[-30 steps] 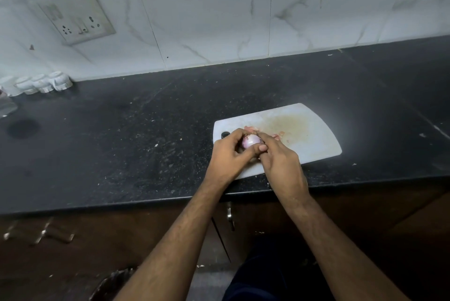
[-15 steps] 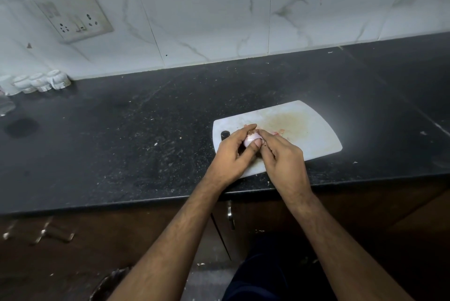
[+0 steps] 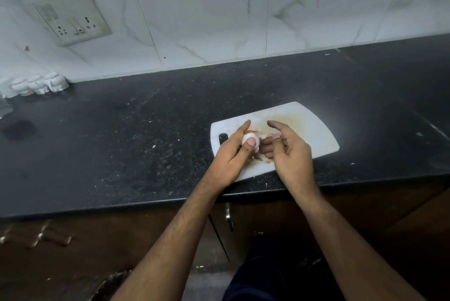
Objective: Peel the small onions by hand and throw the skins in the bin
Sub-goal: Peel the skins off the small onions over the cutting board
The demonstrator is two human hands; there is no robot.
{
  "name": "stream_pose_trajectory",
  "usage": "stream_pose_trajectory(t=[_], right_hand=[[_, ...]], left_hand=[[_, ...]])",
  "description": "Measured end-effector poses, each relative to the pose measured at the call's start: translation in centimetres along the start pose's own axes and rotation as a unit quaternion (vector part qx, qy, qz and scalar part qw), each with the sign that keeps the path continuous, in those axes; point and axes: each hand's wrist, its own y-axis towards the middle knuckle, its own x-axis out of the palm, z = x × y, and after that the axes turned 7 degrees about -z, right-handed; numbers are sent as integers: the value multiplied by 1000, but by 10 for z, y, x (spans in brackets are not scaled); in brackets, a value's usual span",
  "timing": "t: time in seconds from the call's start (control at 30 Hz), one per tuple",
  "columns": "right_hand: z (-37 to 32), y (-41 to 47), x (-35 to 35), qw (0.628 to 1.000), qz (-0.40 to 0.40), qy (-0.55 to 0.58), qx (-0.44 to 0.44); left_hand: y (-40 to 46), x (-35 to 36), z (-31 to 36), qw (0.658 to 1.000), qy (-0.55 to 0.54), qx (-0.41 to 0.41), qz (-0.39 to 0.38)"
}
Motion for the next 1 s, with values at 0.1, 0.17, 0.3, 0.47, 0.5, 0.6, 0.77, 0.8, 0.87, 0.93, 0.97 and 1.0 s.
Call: stream_pose_trajectory(t=[0.1,0.17,0.3,0.47,0.5,0.6,0.77,0.8,0.87,0.93,0.97,1.0], right_hand=[[-3,-2,4,998,-40,-30,-25],[-4,-2,4,998,-55,-11,-23],[-3,-1,5,992,-87,-59,-62],[3,-4,11,976,-96,-165,-103],[2,-5,12,973,-99,-180,-108],[-1,-7,15,957,-104,-246,-109],[-4,-9,19,932,-116,-332,-91],[-4,-8,21,927,-117,-345,-85],[-4,-8,23,921,-117,-364,-75],[-4,-8,25,919,-122,-370,-63],[-4,-8,25,919,-123,-369,-59],[-4,-8,26,919,-122,-370,-56]], left_hand=[[2,-2,-2,999,-33,4,25],[2,-1,-3,998,-53,7,40],[2,-2,-5,997,-54,22,45],[3,-3,-6,998,-46,35,27],[3,-4,-6,998,-47,36,25],[3,-5,-9,998,-54,36,16],[3,-7,-10,997,-71,27,-5],[3,-7,-9,997,-73,24,-7],[3,-8,-9,996,-85,20,-13],[2,-9,-8,995,-101,20,-19],[2,-10,-8,994,-109,20,-24],[2,-10,-8,993,-116,20,-30]])
